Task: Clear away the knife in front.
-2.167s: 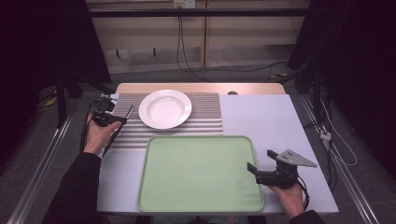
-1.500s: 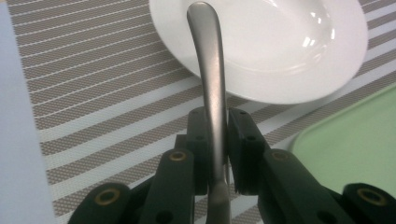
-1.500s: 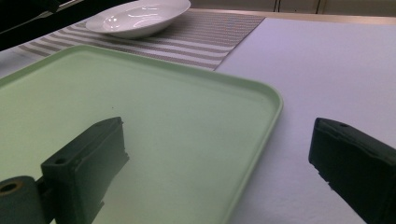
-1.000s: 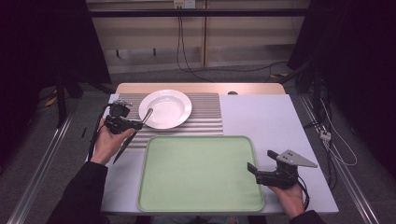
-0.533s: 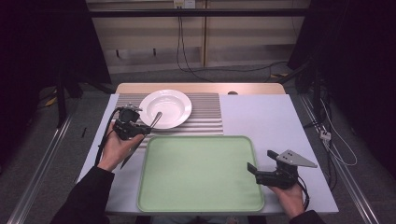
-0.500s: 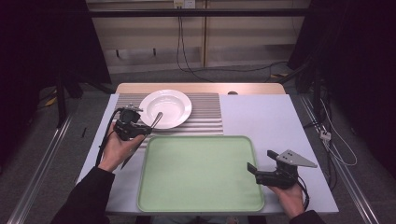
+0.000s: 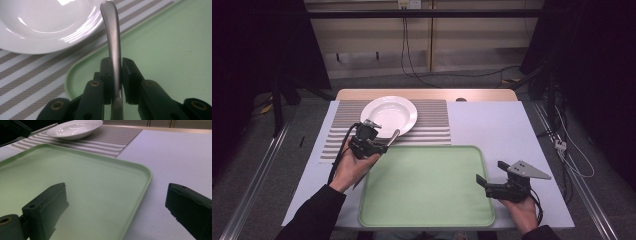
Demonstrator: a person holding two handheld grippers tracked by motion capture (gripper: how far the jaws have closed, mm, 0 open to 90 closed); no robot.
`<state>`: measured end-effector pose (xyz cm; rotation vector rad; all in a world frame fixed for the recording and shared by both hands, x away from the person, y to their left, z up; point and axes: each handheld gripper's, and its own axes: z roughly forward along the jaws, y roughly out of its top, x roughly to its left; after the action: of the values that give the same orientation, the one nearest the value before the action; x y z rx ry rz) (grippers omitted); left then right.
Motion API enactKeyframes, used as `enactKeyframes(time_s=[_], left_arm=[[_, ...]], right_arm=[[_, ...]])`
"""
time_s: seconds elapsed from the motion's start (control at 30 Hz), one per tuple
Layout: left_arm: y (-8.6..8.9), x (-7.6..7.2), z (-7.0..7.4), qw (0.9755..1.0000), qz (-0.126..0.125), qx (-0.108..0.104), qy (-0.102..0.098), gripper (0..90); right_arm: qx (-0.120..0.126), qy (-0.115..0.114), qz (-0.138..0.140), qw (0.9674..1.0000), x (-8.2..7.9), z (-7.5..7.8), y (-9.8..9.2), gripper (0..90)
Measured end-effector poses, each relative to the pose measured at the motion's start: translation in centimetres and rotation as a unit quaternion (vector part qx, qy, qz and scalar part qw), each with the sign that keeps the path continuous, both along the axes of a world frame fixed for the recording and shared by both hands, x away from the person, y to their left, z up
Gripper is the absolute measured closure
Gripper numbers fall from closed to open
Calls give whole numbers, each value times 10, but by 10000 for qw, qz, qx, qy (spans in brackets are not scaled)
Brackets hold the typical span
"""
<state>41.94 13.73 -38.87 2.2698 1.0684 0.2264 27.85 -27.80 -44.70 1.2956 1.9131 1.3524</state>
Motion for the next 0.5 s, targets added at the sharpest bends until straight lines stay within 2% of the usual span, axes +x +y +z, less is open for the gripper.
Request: enactKeyframes(time_s=[0.07, 0.17, 0.33, 0.5], left_arm=[[-5, -3, -3, 10000, -74, 38, 37, 797], [-12, -7, -9, 9998, -148, -12, 140, 796], [-25, -11, -21, 9988, -372, 175, 273, 796], [-31, -12, -27, 9984, -354, 246, 365, 797]], right_arm=[[-2, -8, -2, 10000, 0, 0, 0, 38], [-4, -3, 4, 10000, 0, 0, 0, 38], [-18, -2, 17, 10000, 0, 0, 1, 38], [-29, -15, 22, 10000, -1, 0, 0, 38]])
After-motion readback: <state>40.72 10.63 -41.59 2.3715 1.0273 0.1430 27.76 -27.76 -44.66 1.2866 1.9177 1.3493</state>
